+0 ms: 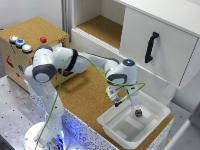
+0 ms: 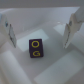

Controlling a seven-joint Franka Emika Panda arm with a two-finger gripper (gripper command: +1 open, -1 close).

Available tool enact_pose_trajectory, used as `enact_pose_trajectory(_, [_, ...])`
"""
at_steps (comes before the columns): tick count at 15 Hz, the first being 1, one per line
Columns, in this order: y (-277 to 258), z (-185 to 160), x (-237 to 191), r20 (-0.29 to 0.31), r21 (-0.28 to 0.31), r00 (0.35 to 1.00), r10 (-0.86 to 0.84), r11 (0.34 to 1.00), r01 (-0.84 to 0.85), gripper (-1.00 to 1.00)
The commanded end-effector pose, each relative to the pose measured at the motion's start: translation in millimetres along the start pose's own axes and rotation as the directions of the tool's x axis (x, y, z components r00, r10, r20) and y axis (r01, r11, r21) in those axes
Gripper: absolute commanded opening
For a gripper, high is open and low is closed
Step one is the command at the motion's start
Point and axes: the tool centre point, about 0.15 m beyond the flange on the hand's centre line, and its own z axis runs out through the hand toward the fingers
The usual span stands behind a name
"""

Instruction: Place the grasped purple block inside the left cabinet

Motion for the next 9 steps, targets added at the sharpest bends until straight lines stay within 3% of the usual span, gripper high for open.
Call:
enact_pose_trajectory(1, [4.9, 52.1, 53.3, 0.140, 0.106, 0.990, 0.008, 0.994, -0.024, 1.00])
enact_pose_trajectory(8, [-5.3, 96.5, 56.1, 0.182, 0.059, 0.983, 0.023, 0.998, -0.034, 1.00])
enact_pose_trajectory(9, [-6.9, 98.9, 54.7, 0.174, 0.042, 0.984, 0.021, 0.999, -0.029, -1.00])
